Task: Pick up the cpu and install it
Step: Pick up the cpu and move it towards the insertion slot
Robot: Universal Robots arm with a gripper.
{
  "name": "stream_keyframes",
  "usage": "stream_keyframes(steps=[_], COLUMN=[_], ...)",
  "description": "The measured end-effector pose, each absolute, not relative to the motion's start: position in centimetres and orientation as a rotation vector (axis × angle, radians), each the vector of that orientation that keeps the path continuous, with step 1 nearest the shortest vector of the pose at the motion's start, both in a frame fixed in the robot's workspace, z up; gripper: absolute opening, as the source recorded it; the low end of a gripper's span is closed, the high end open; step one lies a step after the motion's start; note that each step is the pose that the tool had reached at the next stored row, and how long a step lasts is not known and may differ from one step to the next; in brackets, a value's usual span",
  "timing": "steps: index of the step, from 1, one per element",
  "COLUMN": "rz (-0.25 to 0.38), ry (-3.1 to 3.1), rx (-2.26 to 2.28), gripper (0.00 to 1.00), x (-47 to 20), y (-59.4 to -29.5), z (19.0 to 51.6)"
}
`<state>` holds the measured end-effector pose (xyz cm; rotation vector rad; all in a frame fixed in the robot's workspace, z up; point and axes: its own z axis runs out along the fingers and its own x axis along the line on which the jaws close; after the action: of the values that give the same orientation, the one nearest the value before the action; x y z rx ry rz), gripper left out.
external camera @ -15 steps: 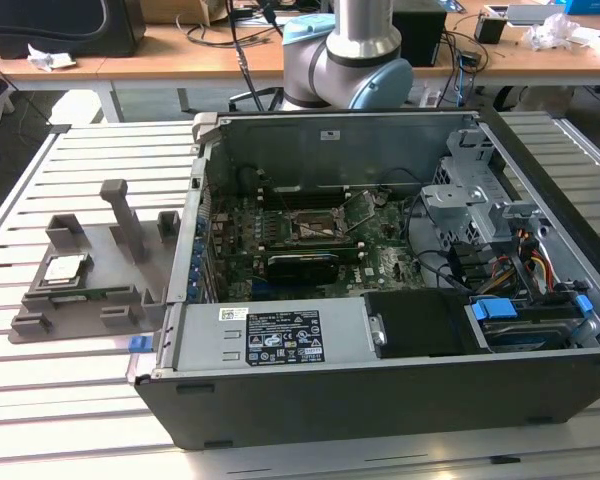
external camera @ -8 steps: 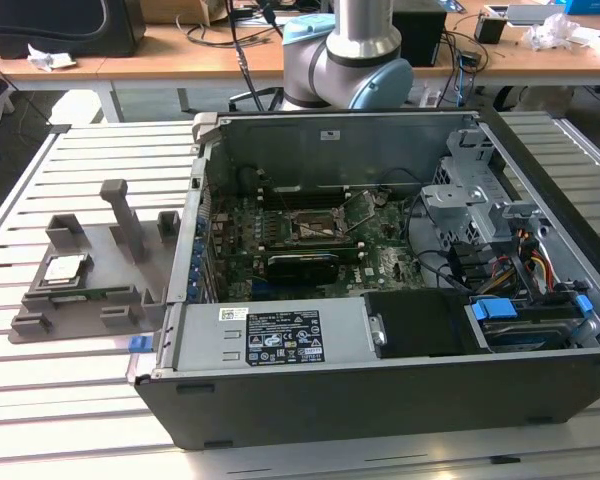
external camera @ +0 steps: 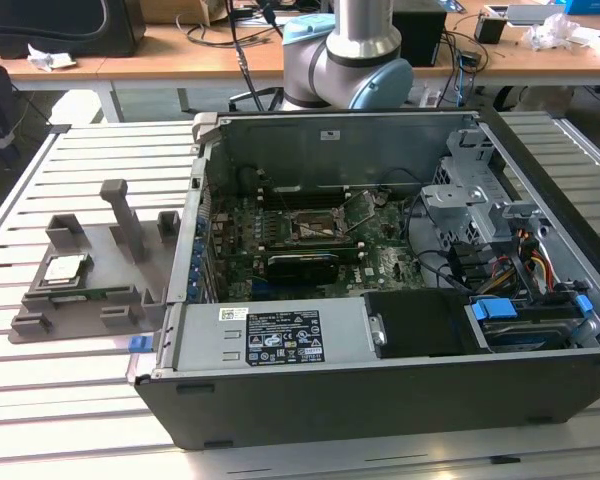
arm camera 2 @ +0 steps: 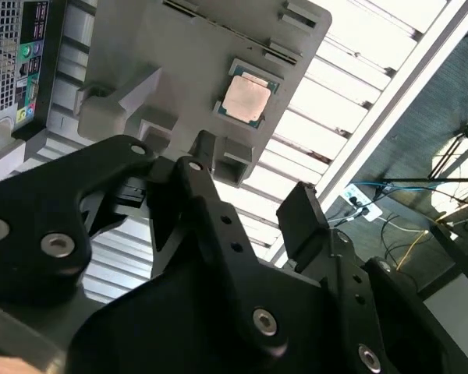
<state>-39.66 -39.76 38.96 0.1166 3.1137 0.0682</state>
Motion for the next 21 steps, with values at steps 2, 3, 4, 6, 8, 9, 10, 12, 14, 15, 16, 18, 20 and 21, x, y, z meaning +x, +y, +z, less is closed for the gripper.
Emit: stream_keyframes(steps=[2,3,4,6,8,9,10,12,14,15,16,18,20,21], rz=[0.068,0.068,0.068,0.060,0.024,0.019,0.015,-0.001,-0.005,-0.006,-0.007,-0.007,-0.007,-0.007], ry=[3.114,3.114,3.114,3.114,3.114,3.114,3.114,3.114,3.114,3.114,3.114,3.114,3.114,3.114], rx=[0.117,0.117,0.117,0.117,0.110,0.104,0.090,0.077,0.077,0.077,0.077,0.077,0.077,0.077], gripper=[0.60,0.66,0.66,0.66,0.66,0.66,0.66,0.66,0.66,0.66,0.66,0.66,0.66,0.66], x=[-39.66,-39.66,-39.66,-39.66,-39.66,-39.66,-39.66,-39.66,-39.66,-39.66,-39.66,-39.66,-39.65,-39.65], y=[-39.76,-39.76,-39.76,-39.73,-39.72,-39.71,-39.70,-39.69,-39.68,-39.68,-39.69,-39.68,-39.68,-39.68], z=[38.96,38.96,38.96,38.95,38.96,38.95,38.95,38.96,38.96,38.96,38.95,38.95,38.87,38.84])
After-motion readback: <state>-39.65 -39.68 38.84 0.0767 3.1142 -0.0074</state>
